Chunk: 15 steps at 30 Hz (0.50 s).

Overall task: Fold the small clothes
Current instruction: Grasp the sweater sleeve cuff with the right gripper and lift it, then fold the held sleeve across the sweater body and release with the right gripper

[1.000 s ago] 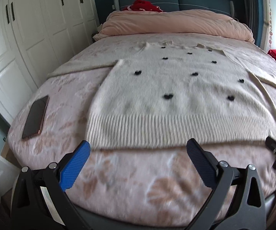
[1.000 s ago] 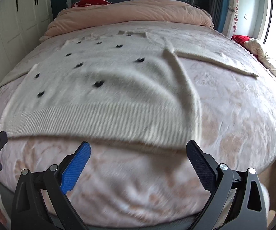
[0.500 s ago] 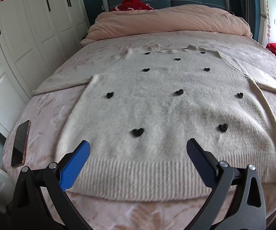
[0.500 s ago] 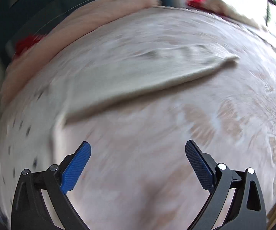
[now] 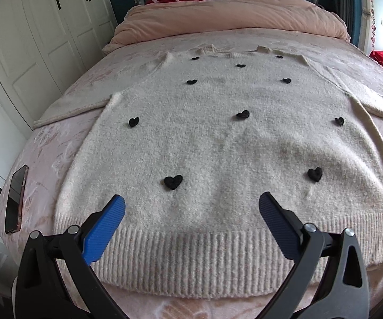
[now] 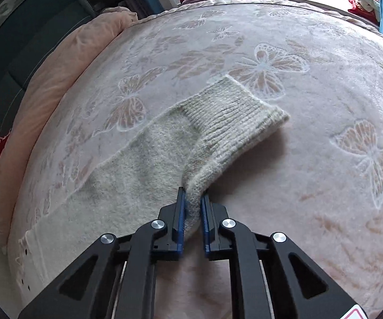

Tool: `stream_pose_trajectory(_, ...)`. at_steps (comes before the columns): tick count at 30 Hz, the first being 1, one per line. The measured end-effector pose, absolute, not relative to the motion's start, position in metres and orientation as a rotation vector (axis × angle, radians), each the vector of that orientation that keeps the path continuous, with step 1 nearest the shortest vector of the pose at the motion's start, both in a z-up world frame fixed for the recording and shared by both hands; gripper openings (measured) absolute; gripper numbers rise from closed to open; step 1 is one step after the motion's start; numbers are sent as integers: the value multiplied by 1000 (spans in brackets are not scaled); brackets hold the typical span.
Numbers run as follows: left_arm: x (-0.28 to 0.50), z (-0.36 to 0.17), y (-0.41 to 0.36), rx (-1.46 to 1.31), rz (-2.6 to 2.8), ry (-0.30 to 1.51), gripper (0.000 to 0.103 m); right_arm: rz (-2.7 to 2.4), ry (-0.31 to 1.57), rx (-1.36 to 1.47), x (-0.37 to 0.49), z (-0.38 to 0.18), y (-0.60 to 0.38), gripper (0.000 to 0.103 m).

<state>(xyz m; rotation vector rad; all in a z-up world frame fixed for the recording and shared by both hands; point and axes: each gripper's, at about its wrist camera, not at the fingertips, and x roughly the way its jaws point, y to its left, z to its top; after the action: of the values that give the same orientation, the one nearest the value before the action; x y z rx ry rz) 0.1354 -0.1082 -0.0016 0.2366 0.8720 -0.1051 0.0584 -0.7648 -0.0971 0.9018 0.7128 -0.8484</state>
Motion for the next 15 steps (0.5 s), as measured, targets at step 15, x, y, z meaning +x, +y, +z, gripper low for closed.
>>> stream_pose_trajectory(15,147,11,-62,121,-81,857,98,-95,517,492,279,75,-510,9)
